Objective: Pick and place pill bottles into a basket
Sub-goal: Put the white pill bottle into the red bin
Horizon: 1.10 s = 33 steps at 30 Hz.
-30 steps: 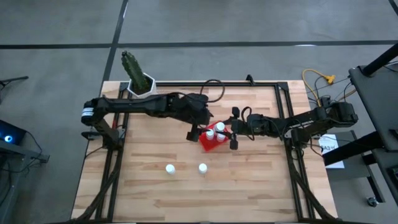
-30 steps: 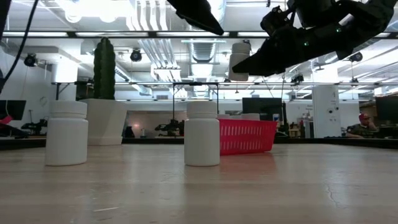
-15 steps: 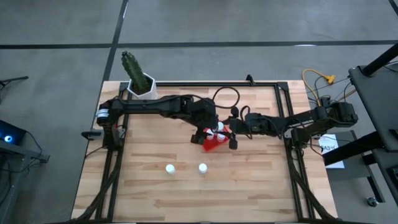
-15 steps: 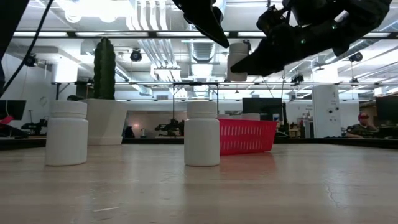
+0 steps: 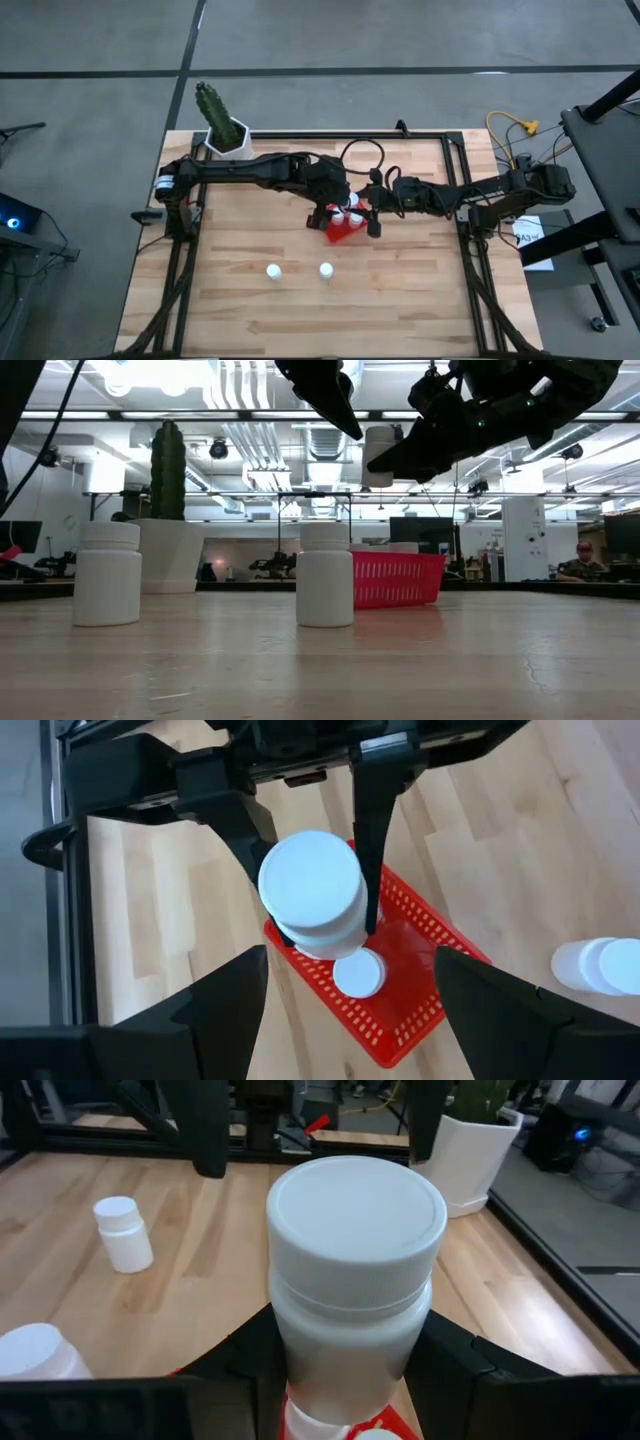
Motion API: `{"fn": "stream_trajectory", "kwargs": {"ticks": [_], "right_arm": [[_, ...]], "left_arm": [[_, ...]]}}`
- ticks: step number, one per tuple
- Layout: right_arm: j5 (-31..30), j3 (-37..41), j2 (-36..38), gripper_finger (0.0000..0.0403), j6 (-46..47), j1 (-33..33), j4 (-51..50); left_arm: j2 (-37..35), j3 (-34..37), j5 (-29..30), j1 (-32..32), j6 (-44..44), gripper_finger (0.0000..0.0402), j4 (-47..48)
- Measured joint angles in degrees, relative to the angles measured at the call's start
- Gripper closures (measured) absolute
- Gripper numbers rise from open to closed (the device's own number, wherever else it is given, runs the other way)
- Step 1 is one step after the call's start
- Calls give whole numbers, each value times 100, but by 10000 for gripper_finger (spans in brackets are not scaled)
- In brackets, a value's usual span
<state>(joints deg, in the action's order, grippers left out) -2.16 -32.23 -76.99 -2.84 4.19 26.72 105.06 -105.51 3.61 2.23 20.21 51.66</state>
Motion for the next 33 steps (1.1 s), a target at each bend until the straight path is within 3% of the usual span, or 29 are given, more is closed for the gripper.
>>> {"fn": "stream_trajectory", "kwargs": {"ticks": [7,13,24,33], "right_arm": [[102,-2,-27,255,51,61,21],[134,-43,-487,255,99,61,388],[523,-850,-1284,255,-2,98,103],[530,-1060,-1467,255,-41,116,-138]], "left_arm": [[-6,2,11,-3,0,135,-1],[-9,5,171,1,11,135,0],[-9,18,191,1,-39,135,217],[-11,81,254,1,-324,135,518]]}}
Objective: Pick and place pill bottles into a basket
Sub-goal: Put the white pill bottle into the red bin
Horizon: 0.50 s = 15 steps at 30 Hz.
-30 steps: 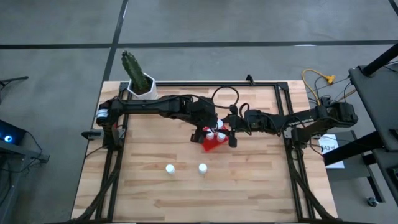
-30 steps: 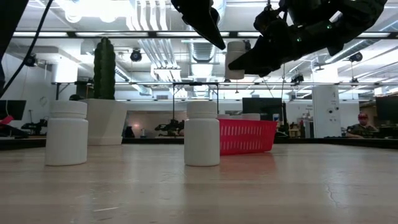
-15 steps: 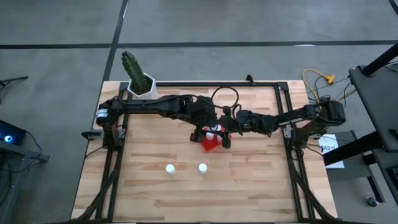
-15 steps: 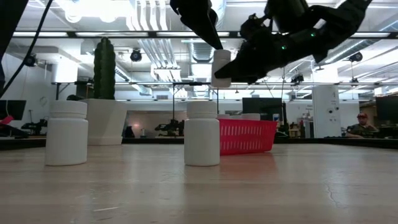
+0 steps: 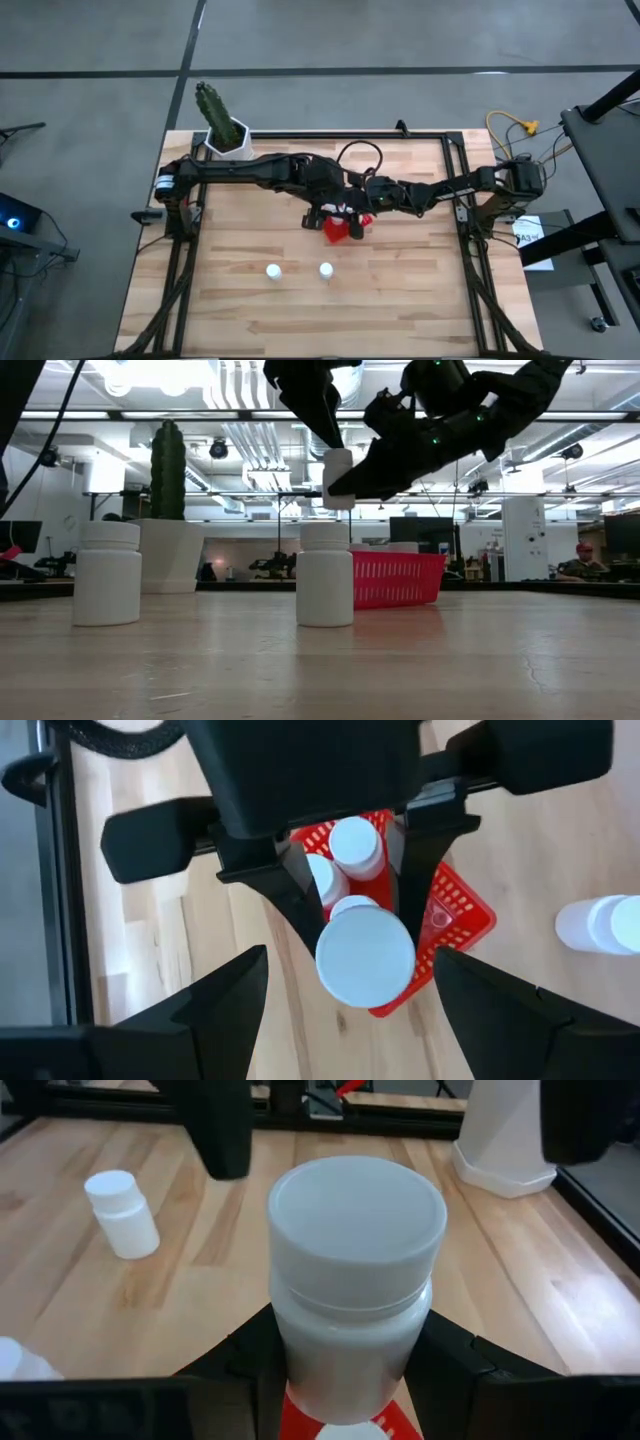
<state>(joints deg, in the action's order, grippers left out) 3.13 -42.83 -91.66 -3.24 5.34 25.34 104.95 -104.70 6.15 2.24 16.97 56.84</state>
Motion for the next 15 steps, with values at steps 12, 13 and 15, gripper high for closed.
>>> {"fn": "stream_trajectory", "kwargs": {"ticks": [12,13,15], "right_arm": [[7,9,46,255,-16,-2,4],[9,9,46,255,-16,-3,5],[7,9,46,255,-16,-4,9]], "left_arm": [[28,11,22,2,-61,135,-11],[28,11,20,2,-82,135,-11],[28,11,20,2,-149,135,-12]]}}
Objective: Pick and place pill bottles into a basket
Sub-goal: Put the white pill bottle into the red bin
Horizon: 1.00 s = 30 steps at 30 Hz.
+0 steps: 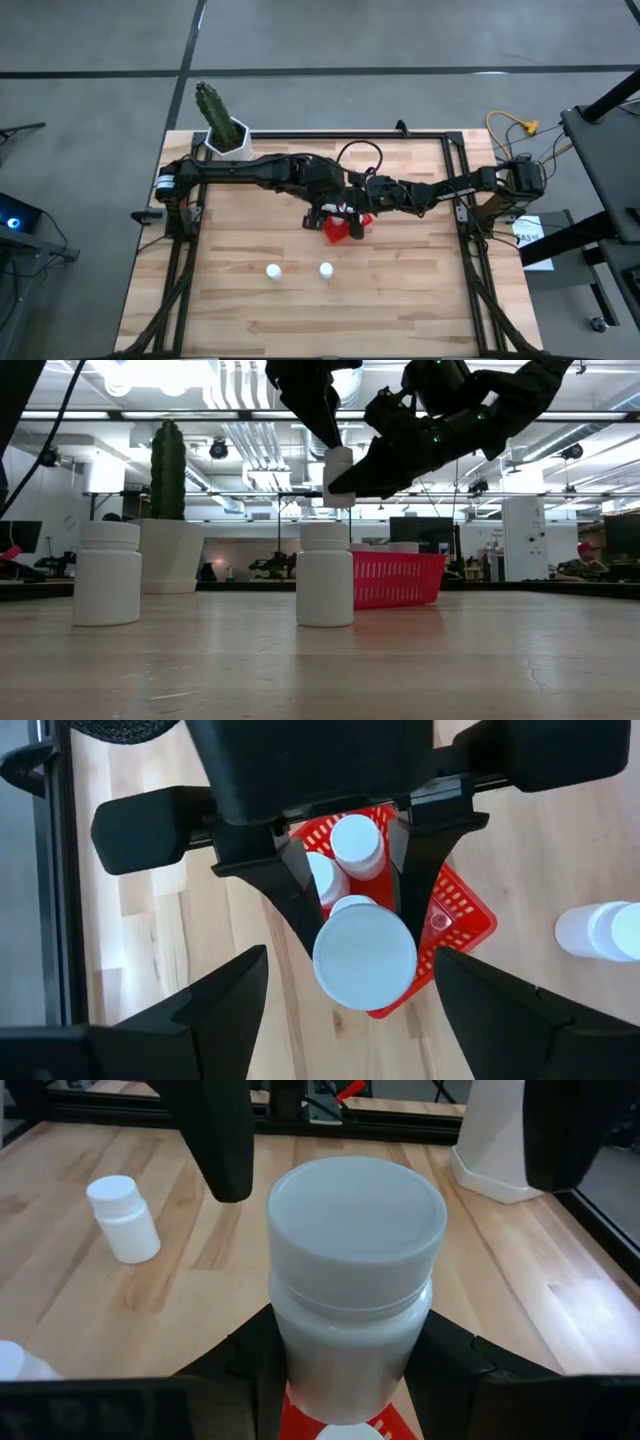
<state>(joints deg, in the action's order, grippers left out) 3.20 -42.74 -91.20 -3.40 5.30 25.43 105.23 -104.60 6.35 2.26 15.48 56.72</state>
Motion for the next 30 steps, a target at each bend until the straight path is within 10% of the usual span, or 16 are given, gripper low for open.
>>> {"fn": "stream_trajectory", "kwargs": {"ticks": [30], "right_arm": [[28,-20,6,255,-70,-2,7]], "left_arm": [[7,397,-48,2,141,139,-523]]}}
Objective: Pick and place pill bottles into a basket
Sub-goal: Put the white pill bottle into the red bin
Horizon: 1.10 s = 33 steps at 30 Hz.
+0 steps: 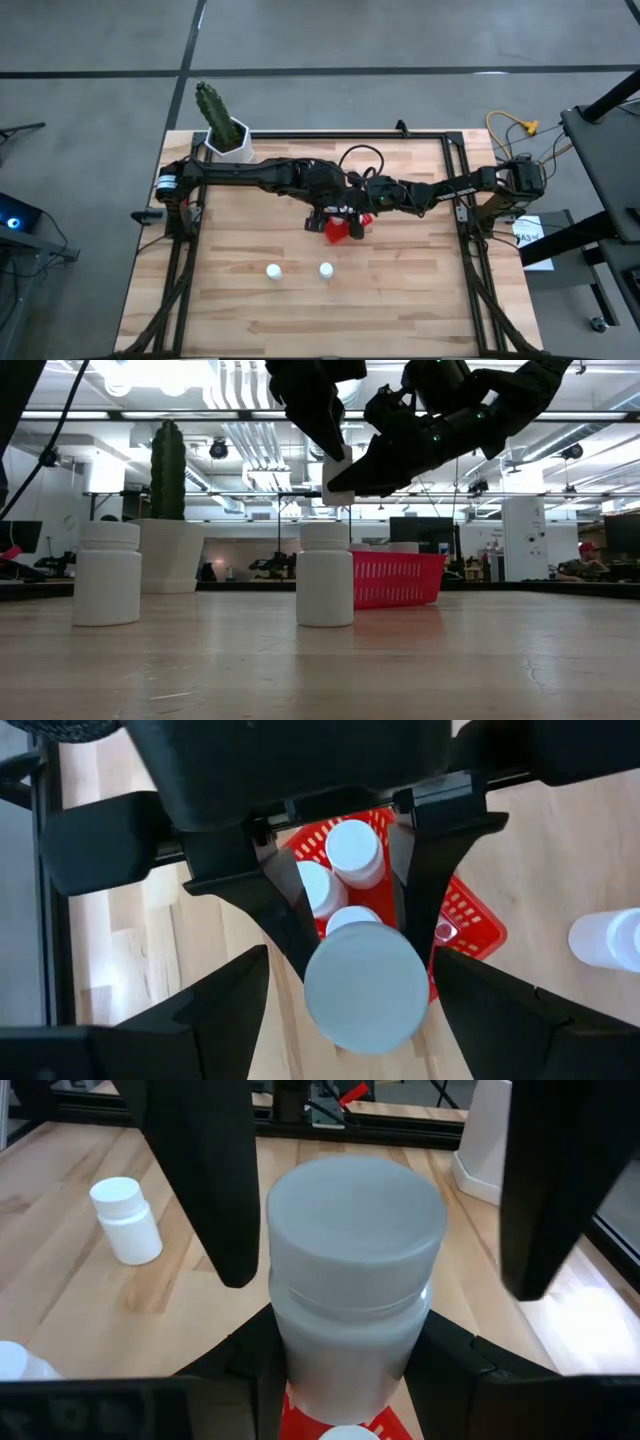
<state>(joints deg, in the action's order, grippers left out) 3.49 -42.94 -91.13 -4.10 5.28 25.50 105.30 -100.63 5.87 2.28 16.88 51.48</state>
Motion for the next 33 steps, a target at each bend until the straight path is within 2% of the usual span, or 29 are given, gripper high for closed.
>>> {"fn": "stream_trajectory", "kwargs": {"ticks": [4,10,22,33], "right_arm": [[0,0,0,255,0,0,0],[-2,-2,0,255,-22,-2,-2],[0,-2,0,251,-38,-2,-2],[7,-2,0,176,91,4,43]], "left_arm": [[0,0,-7,0,0,174,0],[0,0,-184,2,-4,259,4],[0,-1,-234,2,-4,259,26],[0,-1,-263,-2,17,259,234]]}}
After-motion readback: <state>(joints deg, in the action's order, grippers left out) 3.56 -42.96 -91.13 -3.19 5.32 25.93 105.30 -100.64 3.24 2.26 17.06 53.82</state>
